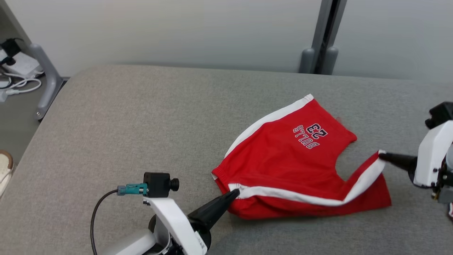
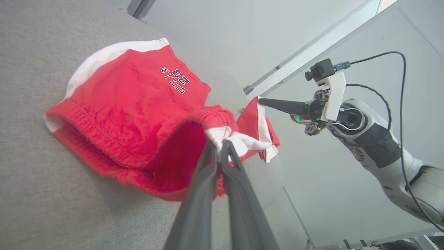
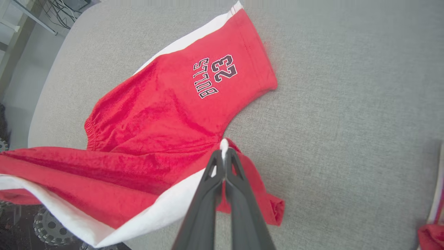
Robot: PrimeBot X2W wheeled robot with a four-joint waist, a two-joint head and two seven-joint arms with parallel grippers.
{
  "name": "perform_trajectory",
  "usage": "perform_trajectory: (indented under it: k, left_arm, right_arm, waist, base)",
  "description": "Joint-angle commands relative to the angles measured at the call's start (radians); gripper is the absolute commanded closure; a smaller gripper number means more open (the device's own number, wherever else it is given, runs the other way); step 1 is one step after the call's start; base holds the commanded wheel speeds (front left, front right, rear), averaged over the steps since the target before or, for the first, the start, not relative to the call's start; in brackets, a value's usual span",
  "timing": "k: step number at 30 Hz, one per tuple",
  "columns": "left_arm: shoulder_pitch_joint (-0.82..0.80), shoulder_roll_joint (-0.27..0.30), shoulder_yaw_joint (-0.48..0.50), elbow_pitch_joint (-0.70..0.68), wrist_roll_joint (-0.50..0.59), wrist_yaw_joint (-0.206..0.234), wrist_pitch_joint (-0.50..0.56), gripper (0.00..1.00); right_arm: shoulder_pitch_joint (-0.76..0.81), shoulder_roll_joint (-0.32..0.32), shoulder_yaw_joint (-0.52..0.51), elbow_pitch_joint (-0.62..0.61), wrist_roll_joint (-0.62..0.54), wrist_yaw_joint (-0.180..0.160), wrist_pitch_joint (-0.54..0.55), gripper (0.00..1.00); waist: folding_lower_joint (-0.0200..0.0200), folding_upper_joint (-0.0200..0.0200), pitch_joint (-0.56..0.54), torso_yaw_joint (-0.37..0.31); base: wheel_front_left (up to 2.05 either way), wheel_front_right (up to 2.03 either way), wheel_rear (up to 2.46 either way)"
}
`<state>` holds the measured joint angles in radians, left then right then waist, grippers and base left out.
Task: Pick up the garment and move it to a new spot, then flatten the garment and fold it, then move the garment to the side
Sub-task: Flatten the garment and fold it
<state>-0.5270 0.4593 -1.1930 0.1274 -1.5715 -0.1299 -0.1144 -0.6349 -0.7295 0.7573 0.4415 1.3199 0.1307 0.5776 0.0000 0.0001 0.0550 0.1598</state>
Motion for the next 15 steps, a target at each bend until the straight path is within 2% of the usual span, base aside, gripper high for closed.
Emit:
perform_trajectory:
  k: [1,15]
  left_arm:
    - [-0.019,-0.011,0.016,0.008,-0.019,0.0,0.002,1.0]
    - [-0.059,-0.126,0.122,0.119,-0.069,0.0,0.034,1.0]
  right_arm:
    - [-0.026,0.01,-0.006,0.024,-0.01,0.0,-0.011,1.0]
    - [-0.221,0.104,-0.028,0.235,-0.074,0.0,-0.092,1.0]
  waist:
    - [0.0,-0.0001,0.026,0.023]
    - [0.0,-0.0001,0.128,0.096]
  base:
    - [0.0,0.0,0.0]
    - [0.0,0.0,0.0]
